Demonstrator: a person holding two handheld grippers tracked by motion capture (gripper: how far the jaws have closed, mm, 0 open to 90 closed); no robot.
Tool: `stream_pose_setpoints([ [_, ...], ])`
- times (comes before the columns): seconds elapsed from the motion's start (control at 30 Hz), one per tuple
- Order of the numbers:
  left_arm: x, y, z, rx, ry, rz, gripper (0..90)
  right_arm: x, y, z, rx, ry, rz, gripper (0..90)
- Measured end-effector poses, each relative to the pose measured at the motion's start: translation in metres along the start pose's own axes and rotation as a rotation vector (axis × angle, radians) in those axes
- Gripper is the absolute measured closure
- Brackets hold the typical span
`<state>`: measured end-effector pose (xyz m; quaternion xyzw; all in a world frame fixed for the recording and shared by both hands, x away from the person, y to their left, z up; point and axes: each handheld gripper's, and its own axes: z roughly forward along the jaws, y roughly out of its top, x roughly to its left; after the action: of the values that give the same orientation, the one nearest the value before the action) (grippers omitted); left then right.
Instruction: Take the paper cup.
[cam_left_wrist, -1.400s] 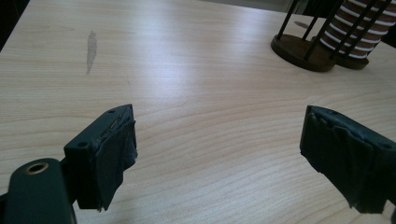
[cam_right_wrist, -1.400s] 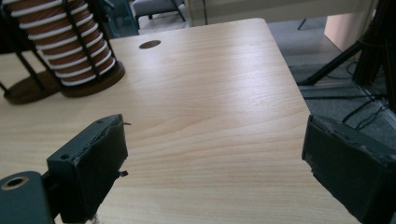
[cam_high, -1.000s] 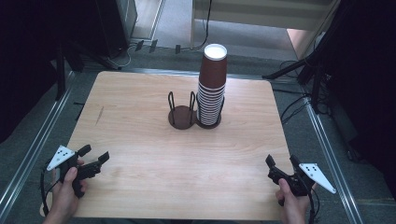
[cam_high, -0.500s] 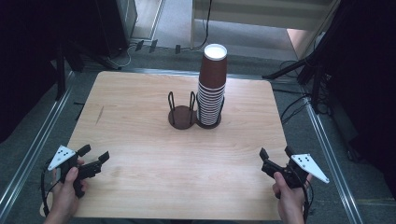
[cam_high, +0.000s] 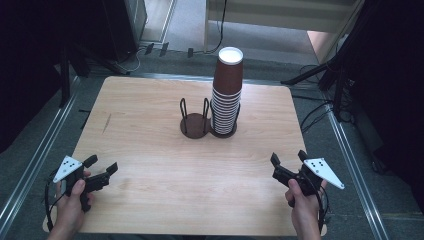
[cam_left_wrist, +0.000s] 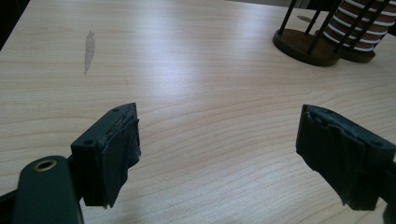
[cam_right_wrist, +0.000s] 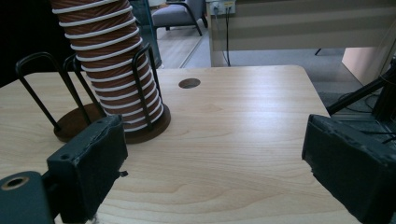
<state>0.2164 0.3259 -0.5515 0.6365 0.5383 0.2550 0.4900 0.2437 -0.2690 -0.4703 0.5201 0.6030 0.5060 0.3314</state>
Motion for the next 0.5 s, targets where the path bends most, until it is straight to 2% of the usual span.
stream_pose_setpoints([
  [0.5,-0.001,0.0,0.0,0.004,0.004,0.014,14.5,0.02,0.007,0.008,0.006,0.028,-0.022,4.2],
])
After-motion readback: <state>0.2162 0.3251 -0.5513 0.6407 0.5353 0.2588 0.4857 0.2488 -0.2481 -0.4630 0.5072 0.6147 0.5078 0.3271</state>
